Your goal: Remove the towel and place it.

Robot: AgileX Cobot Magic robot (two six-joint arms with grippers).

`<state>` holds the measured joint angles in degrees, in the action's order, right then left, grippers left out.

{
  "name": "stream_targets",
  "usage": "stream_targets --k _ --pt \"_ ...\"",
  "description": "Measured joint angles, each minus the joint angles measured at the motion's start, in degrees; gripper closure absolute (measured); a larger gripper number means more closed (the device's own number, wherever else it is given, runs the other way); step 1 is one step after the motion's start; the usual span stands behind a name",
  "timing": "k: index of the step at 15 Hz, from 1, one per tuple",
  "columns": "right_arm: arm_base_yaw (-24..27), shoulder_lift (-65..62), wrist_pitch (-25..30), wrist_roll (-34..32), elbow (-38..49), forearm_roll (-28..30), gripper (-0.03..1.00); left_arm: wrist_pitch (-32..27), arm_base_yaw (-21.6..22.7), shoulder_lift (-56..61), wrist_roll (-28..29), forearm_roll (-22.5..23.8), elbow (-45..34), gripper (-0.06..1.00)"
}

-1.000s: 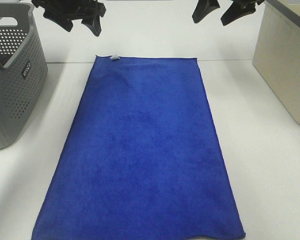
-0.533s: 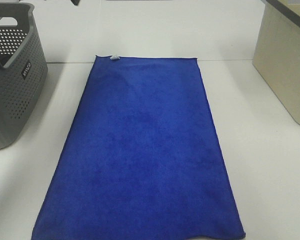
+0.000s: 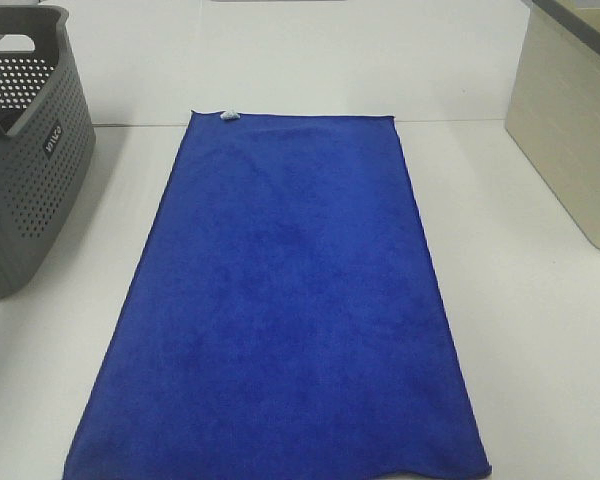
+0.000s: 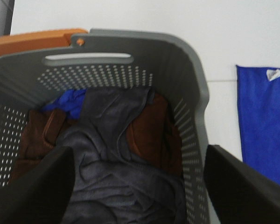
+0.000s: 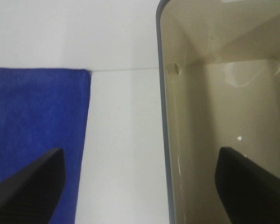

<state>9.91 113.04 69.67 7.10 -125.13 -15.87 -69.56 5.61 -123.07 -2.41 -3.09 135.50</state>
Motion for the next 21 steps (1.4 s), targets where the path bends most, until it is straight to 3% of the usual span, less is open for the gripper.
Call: stream_targets --k 1,6,8,12,21 --pt "0.0 -1.5 0.0 0.3 3.2 0.2 0.12 0.0 0.2 1.5 -0.7 0.0 -2.9 0.22" --pt "0.0 -32.4 0.0 0.8 39.7 2.6 0.12 0.0 0.3 28.5 -5.2 0.5 -38.7 0.22" --pt "0.0 -50.1 0.1 0.8 54.6 3.2 0.13 0.5 0.3 48.2 -6.0 5.0 -53.3 0.22" --pt "0.0 -66.5 0.2 0.8 64.9 2.6 0.14 11.9 0.3 65.1 -6.0 8.9 -64.9 0.22" --pt "-0.6 -86.6 0.1 4.4 77.2 3.8 0.14 12.5 0.3 90.1 -5.3 11.1 -94.8 0.22"
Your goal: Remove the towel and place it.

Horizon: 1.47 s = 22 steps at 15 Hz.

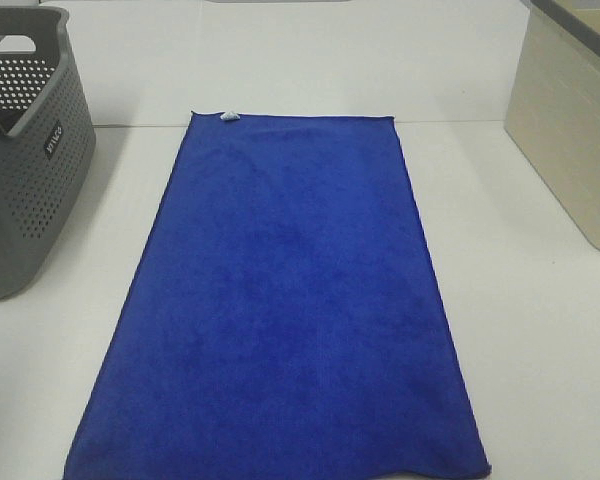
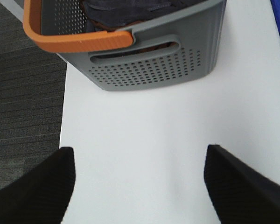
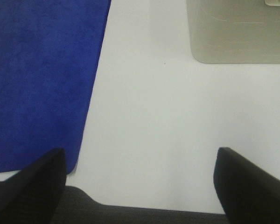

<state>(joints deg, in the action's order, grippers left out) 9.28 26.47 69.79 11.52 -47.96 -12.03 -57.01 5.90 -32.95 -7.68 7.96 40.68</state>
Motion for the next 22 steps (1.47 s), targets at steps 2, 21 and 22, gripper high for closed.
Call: stream_targets --k 2,21,22 --pt "-2.0 -0.3 -1.3 1.0 0.1 0.1 0.14 2.0 0.0 6.5 1.0 0.8 -4.3 0.22" --pt "-2.5 -26.7 -5.3 2.7 21.6 -2.1 0.14 -4.9 0.0 33.3 -0.2 -7.3 -10.9 0.22" --pt "-2.5 -26.7 -5.4 2.7 21.6 -2.1 0.14 -4.9 0.0 33.3 -0.2 -7.6 -10.9 0.22"
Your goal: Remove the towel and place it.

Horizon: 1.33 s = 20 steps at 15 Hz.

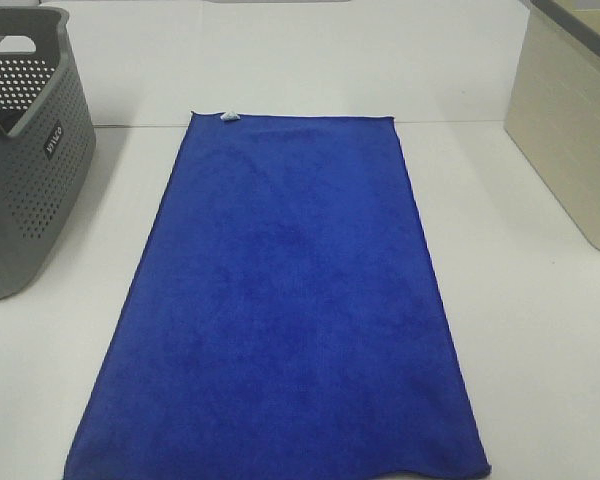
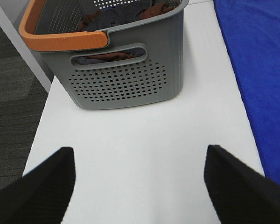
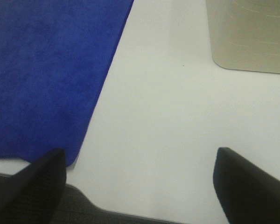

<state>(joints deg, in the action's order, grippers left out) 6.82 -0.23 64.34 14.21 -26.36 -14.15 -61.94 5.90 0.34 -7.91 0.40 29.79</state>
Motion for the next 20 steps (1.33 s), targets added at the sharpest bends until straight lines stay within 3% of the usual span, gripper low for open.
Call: stream_targets --k 8,20 --pt "0.0 0.0 -0.1 0.4 0.0 1.2 0.14 0.0 0.0 0.0 3.2 -1.8 0.0 0.22" --pt "0.0 0.0 -0.1 0.4 0.0 1.8 0.14 0.0 0.0 0.0 3.4 -3.0 0.0 0.22"
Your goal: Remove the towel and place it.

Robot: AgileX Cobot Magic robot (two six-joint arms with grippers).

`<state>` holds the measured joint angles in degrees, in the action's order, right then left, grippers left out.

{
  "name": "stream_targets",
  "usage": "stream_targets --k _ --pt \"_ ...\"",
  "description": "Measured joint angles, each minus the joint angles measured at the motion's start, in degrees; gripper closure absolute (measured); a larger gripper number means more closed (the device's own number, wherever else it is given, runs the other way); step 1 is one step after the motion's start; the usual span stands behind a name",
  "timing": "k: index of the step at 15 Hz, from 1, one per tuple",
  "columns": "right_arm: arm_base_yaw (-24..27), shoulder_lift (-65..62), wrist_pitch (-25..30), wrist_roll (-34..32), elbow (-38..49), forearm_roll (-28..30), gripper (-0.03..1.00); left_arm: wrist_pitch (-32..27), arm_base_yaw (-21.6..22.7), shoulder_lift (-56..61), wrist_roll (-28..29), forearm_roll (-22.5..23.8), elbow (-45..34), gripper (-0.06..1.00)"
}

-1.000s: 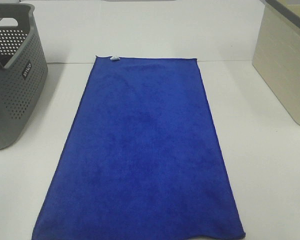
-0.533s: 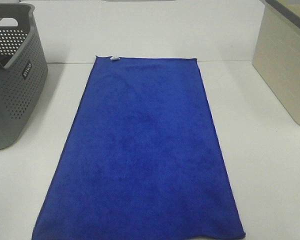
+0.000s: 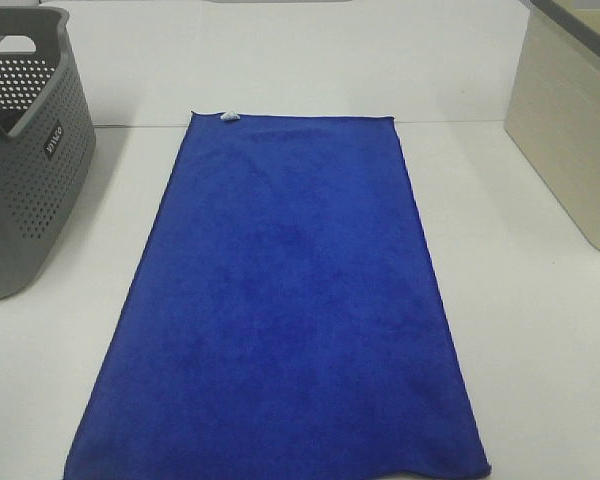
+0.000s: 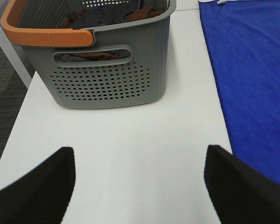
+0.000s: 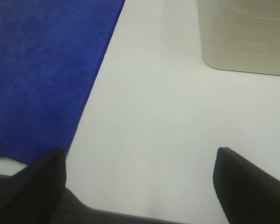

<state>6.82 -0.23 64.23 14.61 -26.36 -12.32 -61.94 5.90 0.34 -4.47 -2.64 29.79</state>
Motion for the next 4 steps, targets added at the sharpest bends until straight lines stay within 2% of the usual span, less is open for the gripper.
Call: stream_targets --k 4 --pt "0.0 0.0 0.0 0.0 0.0 0.0 0.14 0.0 0.0 0.0 0.0 0.0 0.0 0.22"
